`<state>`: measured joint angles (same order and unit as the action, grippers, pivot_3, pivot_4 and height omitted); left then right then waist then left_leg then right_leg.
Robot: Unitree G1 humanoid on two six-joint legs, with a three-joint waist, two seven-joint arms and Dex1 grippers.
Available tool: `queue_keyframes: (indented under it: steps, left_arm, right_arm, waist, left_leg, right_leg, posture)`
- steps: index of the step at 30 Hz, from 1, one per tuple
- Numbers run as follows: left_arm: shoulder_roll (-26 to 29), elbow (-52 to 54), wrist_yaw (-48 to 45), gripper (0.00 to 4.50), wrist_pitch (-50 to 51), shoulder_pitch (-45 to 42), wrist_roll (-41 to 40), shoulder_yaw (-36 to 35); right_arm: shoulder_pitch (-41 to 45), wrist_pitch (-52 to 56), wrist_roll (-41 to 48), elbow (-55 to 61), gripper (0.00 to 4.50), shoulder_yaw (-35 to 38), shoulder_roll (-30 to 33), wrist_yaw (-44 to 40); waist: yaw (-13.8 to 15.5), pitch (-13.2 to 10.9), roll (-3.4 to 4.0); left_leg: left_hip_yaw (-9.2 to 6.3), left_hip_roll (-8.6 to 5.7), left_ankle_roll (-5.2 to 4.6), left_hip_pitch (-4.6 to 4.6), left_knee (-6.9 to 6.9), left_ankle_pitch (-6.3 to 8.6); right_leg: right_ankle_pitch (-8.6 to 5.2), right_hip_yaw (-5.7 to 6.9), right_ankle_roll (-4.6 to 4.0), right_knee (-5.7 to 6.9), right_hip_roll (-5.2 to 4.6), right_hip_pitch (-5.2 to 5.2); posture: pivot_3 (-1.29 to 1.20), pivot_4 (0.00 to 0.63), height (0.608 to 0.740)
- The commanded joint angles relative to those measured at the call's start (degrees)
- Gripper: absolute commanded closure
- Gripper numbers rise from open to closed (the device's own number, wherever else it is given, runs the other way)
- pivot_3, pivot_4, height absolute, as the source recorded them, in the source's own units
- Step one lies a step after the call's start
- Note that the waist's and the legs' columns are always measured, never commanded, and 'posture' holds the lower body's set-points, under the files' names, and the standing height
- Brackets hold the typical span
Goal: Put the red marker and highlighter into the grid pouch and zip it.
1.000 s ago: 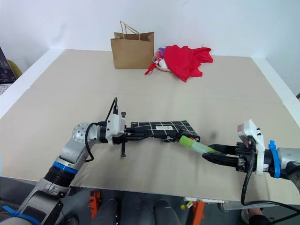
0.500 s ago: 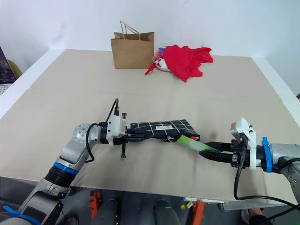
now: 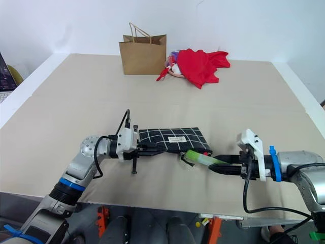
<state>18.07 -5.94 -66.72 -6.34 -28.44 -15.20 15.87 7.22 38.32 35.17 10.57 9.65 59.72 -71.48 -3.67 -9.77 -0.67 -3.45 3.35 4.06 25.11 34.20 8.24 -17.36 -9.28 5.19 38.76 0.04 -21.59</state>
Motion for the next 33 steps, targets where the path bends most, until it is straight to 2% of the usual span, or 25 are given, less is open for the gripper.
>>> queue_keyframes:
  steps: [1,6,15,26,33]
  left_arm:
    - [-0.6,2.2,-0.2,4.5,-0.8,-0.3,-0.6,0.2]
    - [-0.8,2.1,-0.2,4.5,-1.0,-0.4,-0.5,0.2]
    - [-0.3,3.0,-0.1,4.5,-0.3,0.2,-0.8,-0.2]
    - [0.2,5.0,-1.4,4.5,6.3,-0.5,-6.4,-1.9]
    - [0.6,5.0,-2.7,4.5,6.4,-0.4,-6.3,-1.2]
  right_arm:
    - [5.0,0.0,0.8,0.4,3.4,-1.3,-1.4,0.1]
    - [8.7,1.9,1.6,0.0,3.4,-1.9,-3.3,1.1]
    - [3.4,-1.6,-1.2,-3.4,3.4,0.2,-1.9,-0.2]
    - [0.5,-5.5,-2.7,-8.0,3.4,2.8,-0.2,-1.6]
    - [1.1,-3.9,-0.7,-3.7,3.4,2.5,-1.3,-0.9]
  waist:
    - [-0.1,0.0,-0.01]
    - [-0.1,0.0,-0.01]
    - [0.3,0.0,0.0]
    - [0.3,0.0,0.0]
    - [0.2,0.0,0.01]
  left_leg:
    - [0.0,0.0,0.0,0.0,0.02,0.0]
    - [0.0,0.0,0.0,0.01,0.02,0.0]
    - [-0.03,0.0,-0.02,0.03,0.0,0.02]
    - [-0.03,0.0,-0.01,0.01,0.07,0.02]
    - [-0.04,0.0,-0.01,0.0,0.08,0.01]
  right_leg:
    - [0.0,0.0,0.0,0.0,0.0,0.01]
    - [0.0,0.01,0.02,0.0,0.0,0.02]
    - [-0.04,0.05,0.02,0.0,-0.01,0.02]
    - [-0.01,0.05,0.03,0.02,-0.01,0.05]
    - [-0.01,0.05,0.03,0.02,0.0,0.06]
  posture:
    - [0.0,0.15,0.74]
    - [0.0,0.15,0.74]
    - [0.0,0.15,0.74]
    - [0.0,0.15,0.74]
    - [0.0,0.15,0.74]
